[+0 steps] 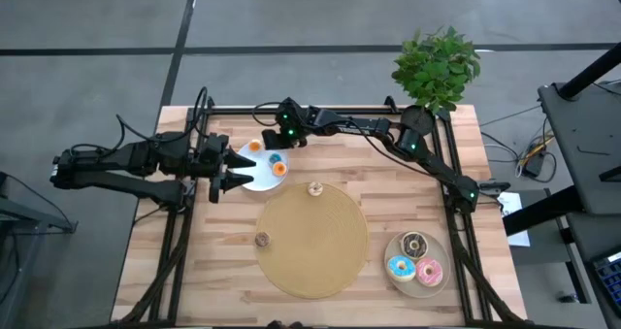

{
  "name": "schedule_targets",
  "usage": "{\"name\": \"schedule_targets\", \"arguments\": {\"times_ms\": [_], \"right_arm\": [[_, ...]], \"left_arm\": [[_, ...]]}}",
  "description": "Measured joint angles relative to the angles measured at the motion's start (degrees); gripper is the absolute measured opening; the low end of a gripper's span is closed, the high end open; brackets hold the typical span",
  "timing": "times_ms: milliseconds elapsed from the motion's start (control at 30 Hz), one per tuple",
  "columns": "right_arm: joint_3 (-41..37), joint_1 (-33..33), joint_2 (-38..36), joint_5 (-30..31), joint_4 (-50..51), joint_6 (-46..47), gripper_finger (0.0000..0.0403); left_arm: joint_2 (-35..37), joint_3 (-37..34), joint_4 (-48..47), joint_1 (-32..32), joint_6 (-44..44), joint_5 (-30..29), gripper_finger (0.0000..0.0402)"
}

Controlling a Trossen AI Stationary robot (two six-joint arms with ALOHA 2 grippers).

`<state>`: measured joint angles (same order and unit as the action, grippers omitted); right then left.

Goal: Pick & Place donuts
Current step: Put the small white donut into the white plate

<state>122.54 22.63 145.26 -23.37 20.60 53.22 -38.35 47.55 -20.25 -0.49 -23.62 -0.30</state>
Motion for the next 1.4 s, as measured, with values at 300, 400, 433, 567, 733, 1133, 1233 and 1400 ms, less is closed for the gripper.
{"name": "schedule_targets", "arguments": {"times_ms": [300, 400, 433, 567, 733, 1133, 1233, 1400], "right_arm": [[0.02, 0.0, -0.01, -0.98, -0.04, -0.08, 0.0157], [0.01, -0.17, -0.18, -1.91, -0.03, -0.14, 0.0151], [0.0, -0.21, -0.32, -2.56, -0.04, -0.18, 0.0149], [0.02, -0.67, -1.23, -7.03, 0.23, -1.45, 0.014], [0.0, -2.16, -4.04, -8.74, 4.89, -6.47, 0.0124], [0.02, -7.48, -13.28, 4.12, 30.36, -25.02, 0.0082], [-0.2, -9.16, -15.43, 8.21, 36.19, -27.69, 0.0075], [-1.19, -12.18, -20.28, 8.69, 41.12, -31.14, 0.0068]], "left_arm": [[0.0, 0.0, 0.0, 0.0, 0.0, 0.0, 0.0213], [0.0, 0.0, 0.0, -0.02, -0.07, 0.0, 0.0213], [0.0, 0.0, -0.02, 0.0, -0.11, 0.0, 0.0213], [0.0, 0.0, -0.02, 0.0, -0.35, 0.0, 0.0213], [0.0, 0.0, -0.04, -0.04, -0.52, 0.0, 0.0213], [0.0, 0.02, -0.09, -0.06, -0.46, 0.02, 0.0213], [0.0, 0.04, -0.19, -0.04, -0.44, 0.02, 0.0213], [0.0, 0.07, -0.43, -0.04, -0.37, 0.13, 0.0213]]}}
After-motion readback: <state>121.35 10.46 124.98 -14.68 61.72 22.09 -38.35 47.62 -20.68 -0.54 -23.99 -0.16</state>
